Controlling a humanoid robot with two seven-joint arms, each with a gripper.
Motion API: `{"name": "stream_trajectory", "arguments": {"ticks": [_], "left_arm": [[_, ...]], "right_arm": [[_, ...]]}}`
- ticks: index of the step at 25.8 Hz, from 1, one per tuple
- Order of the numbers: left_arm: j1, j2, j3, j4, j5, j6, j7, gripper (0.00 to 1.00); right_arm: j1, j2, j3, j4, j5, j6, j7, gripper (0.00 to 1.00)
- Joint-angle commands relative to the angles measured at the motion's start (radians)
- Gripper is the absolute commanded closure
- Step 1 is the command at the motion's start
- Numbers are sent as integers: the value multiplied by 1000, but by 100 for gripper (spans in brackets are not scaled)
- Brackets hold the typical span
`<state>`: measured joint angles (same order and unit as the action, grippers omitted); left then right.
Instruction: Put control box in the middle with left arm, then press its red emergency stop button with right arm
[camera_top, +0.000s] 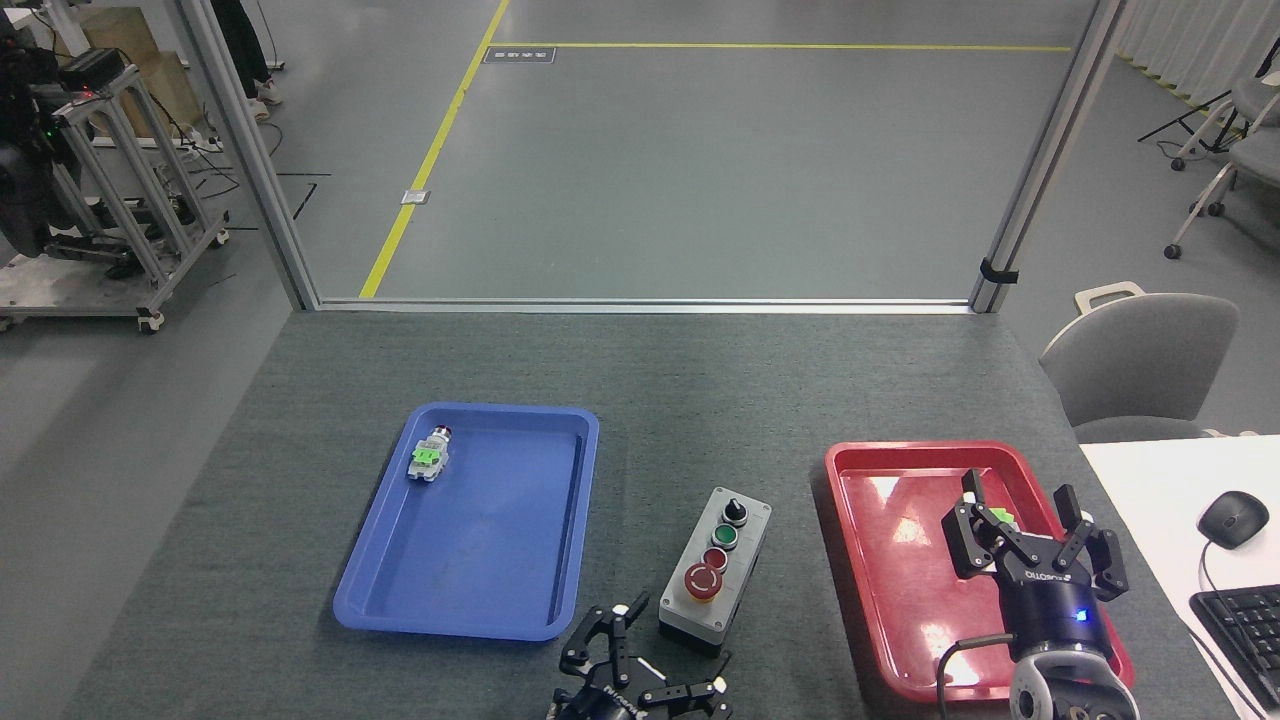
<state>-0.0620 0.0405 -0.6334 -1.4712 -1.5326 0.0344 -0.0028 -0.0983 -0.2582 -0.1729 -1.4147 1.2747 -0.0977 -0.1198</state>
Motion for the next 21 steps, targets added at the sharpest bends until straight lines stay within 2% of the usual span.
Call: {"name": "stream_trajectory", "arguments": {"ticks": [1,2,4,5,6,8,10,11,13,16,18,21], "left_arm": [[82,99,67,-159,132,-5,7,1],[87,108,98,-186,170,-5,7,1],[97,118,196,-222,236,-7,9,1],[97,118,241,-224,253,-7,10,1],[99,111,293,-224,262,-5,17,1],[94,107,397,-221,267,-7,37,1],[79,111,460,-216,269,-19,41,1],[71,113,475,-216,269,-31,41,1],[51,114,509,-210,279,-73,41,1],[16,113,595,-181,357,-174,40,1],[-15,113,635,-153,443,-208,29,1],[-41,118,644,-93,491,-208,27,1]], "right_arm": [[-1,-10,9,0,6,-42,-3,42],[-9,-13,12,2,8,-76,-1,53],[-17,-13,29,14,8,-200,-1,85],[-23,-15,39,26,8,-258,-1,97],[-35,-21,53,40,8,-326,-1,100],[-58,-32,95,73,8,-447,-1,100],[-61,-35,148,91,11,-511,0,100],[-61,-35,176,97,20,-517,2,100],[-63,-33,240,109,84,-516,3,100],[-66,-21,314,152,160,-510,2,100],[-81,-19,362,169,163,-508,2,100],[-101,-16,388,194,163,-507,2,100]]}}
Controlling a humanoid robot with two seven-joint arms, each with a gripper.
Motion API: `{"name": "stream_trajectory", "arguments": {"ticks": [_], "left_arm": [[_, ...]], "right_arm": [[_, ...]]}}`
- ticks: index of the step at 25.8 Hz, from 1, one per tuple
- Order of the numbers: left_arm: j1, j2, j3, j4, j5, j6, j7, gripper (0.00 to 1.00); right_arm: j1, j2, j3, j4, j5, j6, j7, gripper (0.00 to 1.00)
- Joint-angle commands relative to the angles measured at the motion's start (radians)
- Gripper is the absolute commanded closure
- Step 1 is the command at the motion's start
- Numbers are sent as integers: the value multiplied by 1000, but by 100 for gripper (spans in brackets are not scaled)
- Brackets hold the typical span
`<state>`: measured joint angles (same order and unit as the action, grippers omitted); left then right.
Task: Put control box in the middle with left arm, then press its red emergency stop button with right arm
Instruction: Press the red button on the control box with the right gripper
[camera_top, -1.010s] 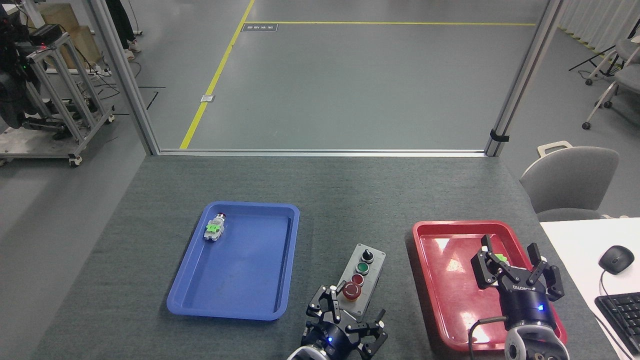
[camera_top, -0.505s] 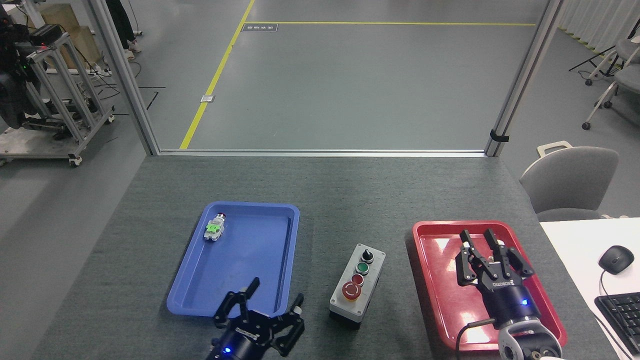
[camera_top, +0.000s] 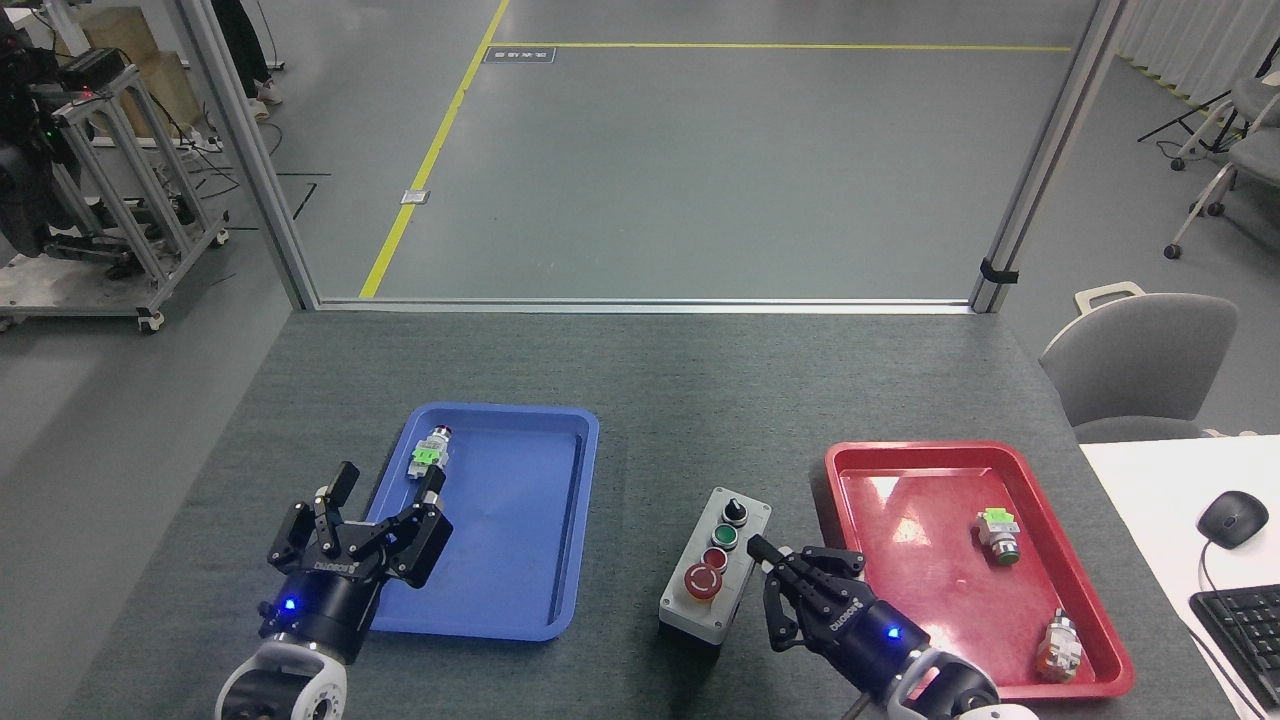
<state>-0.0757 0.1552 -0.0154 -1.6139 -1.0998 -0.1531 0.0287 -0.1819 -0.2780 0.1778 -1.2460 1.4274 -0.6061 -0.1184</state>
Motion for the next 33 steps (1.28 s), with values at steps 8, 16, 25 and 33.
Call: {"name": "stream_trajectory", "arguments": {"ticks": [8,16,25,33], "left_arm": [[-27,-2,25,80,38,76,-7,1],[-16,-10,-18,83,38,102,8,1],[-7,-8,-21,69,38,101,5,1],[-7,-5,-21,71,37,102,-3,1]], "right_arm": [[-76,34,95,115,11,2,-1,100],[-85,49,129,132,13,2,-1,100],[-83,63,138,175,15,3,-1,100],[-83,77,140,185,16,74,-4,100]]}}
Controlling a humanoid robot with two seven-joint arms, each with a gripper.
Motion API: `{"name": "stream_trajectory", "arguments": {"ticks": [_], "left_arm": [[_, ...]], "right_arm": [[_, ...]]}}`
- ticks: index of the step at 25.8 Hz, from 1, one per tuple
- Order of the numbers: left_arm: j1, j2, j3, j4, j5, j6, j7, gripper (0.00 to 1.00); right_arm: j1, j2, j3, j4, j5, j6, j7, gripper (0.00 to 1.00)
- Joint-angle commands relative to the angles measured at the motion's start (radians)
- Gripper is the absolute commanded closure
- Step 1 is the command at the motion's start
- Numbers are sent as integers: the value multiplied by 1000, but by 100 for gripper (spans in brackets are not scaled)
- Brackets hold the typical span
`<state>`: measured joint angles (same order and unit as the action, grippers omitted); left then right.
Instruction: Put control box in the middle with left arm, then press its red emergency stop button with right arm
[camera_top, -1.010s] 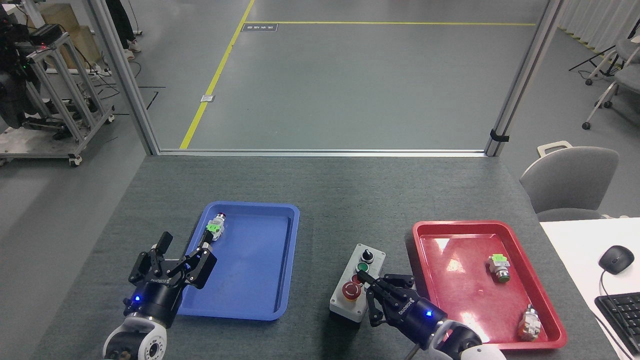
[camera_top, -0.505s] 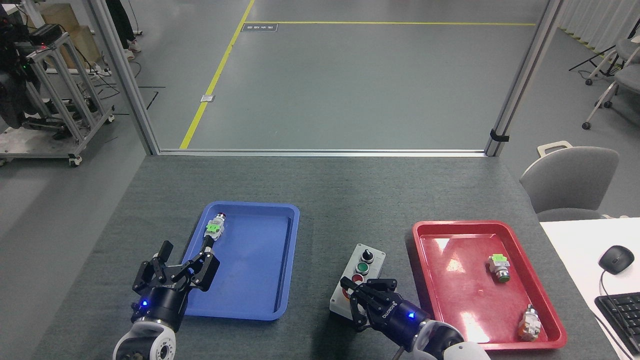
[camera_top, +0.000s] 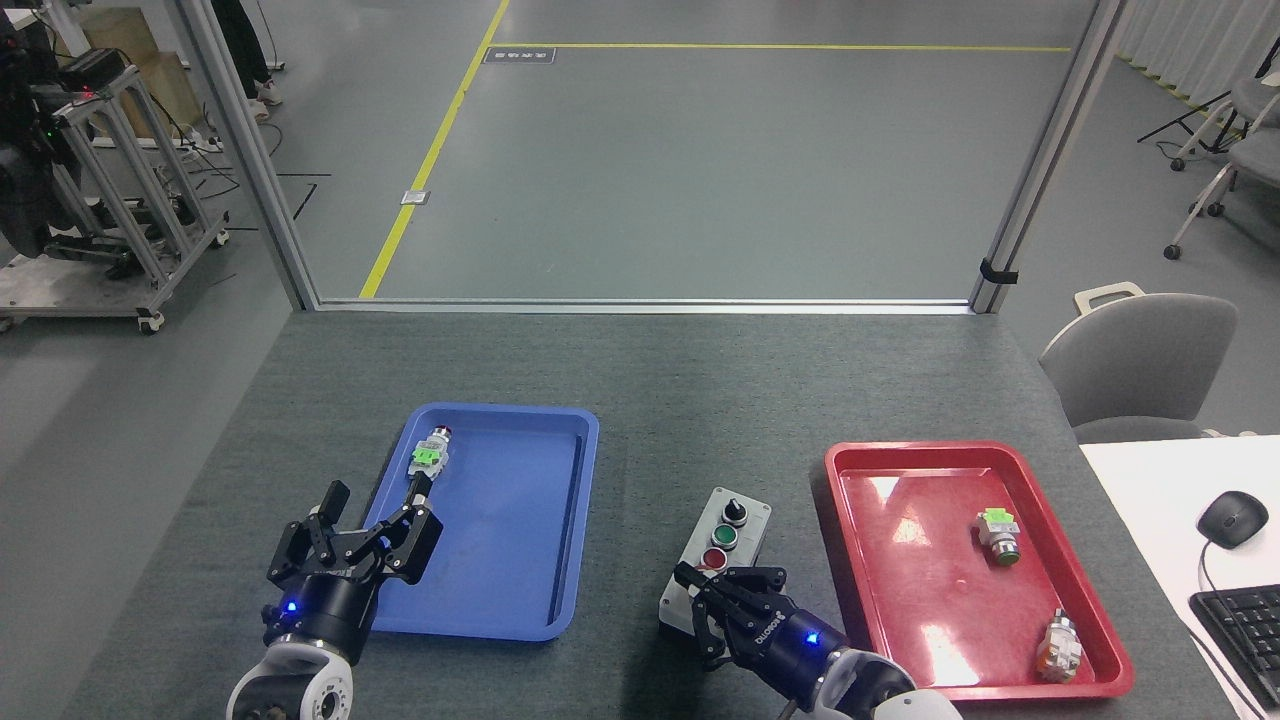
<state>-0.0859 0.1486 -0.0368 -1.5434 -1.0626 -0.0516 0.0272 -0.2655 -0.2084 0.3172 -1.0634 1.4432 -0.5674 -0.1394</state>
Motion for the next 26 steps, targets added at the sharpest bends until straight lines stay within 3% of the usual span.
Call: {"name": "stream_trajectory", "arguments": {"ticks": [1,12,13,14,15,18,22,26], "left_arm": [[3,3,0,0,0,1,-1,1],[9,2,-2,8,0,3,2,1],[23,-1,-5,9,0,3,7,1],[41,-1,-11,8,0,3,8,1],[60,-1,-15,9,0,3,8,1],[72,-26,-45,32,0,3,14,1],[64,-37,-46,48,-2,4,31,1],[64,-43,-45,49,15,1,34,1]], "right_arm": [[0,9,-1,2,-1,43,15,100],[-5,35,-18,11,-17,61,12,100],[-11,46,-24,-4,-18,63,11,77],[-23,50,-50,-27,-20,67,7,35],[-35,50,-104,-52,-23,72,6,0],[-63,50,-259,-113,-47,70,7,0],[-78,29,-443,-118,-72,86,9,0],[-38,0,-550,-148,-73,129,7,0]]}}
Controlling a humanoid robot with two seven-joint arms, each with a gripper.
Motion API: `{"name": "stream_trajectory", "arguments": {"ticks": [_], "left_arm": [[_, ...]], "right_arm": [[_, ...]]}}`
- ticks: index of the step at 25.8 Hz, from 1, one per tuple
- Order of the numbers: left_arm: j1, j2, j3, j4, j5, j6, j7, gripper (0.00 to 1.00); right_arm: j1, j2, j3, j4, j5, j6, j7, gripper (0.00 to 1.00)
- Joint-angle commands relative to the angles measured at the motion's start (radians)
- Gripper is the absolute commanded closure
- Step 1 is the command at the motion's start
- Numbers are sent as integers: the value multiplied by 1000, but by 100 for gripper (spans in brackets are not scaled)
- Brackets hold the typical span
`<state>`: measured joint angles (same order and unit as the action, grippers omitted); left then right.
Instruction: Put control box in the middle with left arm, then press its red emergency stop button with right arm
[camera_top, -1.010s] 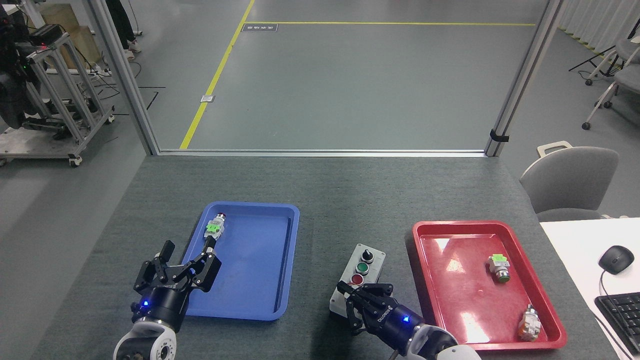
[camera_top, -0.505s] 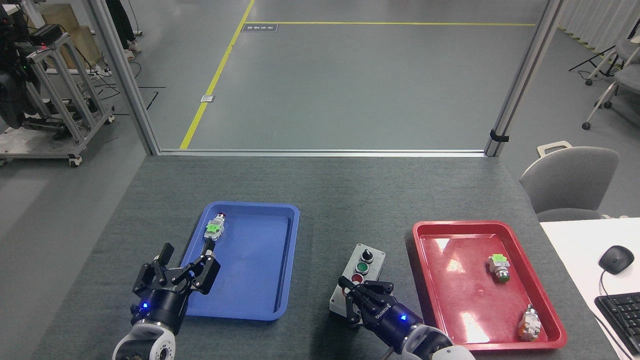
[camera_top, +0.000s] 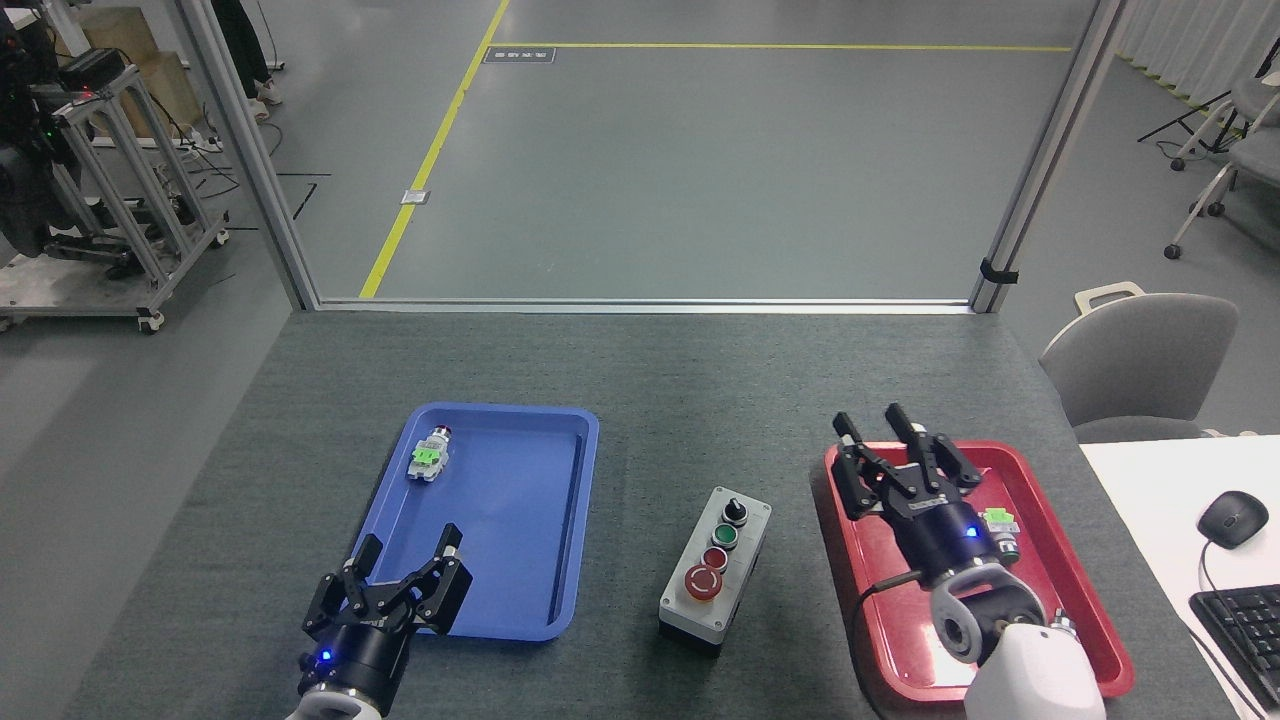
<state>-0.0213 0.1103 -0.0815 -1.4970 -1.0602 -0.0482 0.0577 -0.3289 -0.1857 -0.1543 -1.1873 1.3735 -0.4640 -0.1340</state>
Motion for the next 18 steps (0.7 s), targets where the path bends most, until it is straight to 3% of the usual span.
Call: {"name": "stream_trajectory", "arguments": {"ticks": [1,9,18], "left_arm": [[0,-4,0,1,13,-2,4,1],[0,-4,0,3,13,-2,4,1],[0,-4,0,8,13,-2,4,1]], "right_arm": [[62,-28,-80,-32,-1,34,4,0],[199,12,-65,-141,12,311,14,0],[202,20,-56,-147,12,315,14,0]]}}
